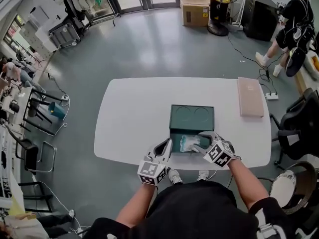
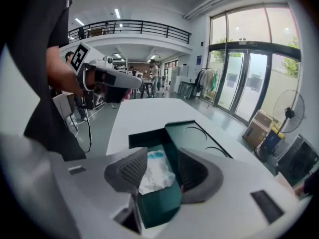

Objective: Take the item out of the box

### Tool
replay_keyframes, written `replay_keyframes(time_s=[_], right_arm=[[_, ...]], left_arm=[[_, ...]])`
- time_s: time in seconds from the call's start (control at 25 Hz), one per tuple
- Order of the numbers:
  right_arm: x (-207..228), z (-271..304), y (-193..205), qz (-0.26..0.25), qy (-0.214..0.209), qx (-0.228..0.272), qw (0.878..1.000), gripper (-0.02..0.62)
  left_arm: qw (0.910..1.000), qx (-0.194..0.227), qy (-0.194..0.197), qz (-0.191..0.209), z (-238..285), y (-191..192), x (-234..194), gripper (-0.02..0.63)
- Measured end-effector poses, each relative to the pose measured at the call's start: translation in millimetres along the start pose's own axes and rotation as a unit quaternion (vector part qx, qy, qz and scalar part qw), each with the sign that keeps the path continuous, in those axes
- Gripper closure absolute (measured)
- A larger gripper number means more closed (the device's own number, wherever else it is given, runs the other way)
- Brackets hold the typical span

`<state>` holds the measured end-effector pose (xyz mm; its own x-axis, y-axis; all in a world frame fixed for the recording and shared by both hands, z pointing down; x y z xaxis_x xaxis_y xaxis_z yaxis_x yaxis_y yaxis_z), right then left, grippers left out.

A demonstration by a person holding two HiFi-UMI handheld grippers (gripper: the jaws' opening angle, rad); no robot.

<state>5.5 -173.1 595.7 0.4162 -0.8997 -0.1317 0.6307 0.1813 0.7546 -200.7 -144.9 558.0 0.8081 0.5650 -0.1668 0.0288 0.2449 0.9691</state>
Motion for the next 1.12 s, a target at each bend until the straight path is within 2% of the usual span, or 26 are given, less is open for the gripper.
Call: replay_keyframes(time_s=[0.12,0.24,0.68,0.88,1.12], right_arm=[[-4.8,26.2,8.6,-0.018,-0.032,-0.032,0.999,0.374],[-8.6,50.2,16.1,-0.034,-0.06,-0.065,0.996,0.351],[-18.7,93.6,40.9,-0.076,-0.108,-0.145,0.981,0.389],[-22.5,99.5,47.0,-0.084,-0.114,-0.156,0.978,0.466],[-22.5,95.8,33.9,-0.094,-0.103,-0.14,0.98,0.558]], left_arm=[[0.9999,-0.004,0.003,-0.016,-0.5,3.6,0.3,0.597],[0.9999,-0.001,0.005,-0.012,-1.2,-0.5,-0.7,0.597],[0.9993,-0.009,-0.03,-0.017,-11.5,10.1,-9.3,0.597],[0.9987,-0.011,-0.045,-0.023,-16.6,16.3,-10.6,0.597],[0.998,-0.013,-0.056,-0.023,-23.3,13.7,-15.8,0.597]])
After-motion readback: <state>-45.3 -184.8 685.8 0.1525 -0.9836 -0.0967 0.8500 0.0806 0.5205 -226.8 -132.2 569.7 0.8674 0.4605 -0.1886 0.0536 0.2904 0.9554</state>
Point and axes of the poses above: the fingertips, and each gripper's own axes: z forward along the fingers, x to its right, y out of its underside, the point moved 8 cm from there along -z, backward along the fingers, and after that the axes turned 2 degrees about x, right-handed, at the moved point
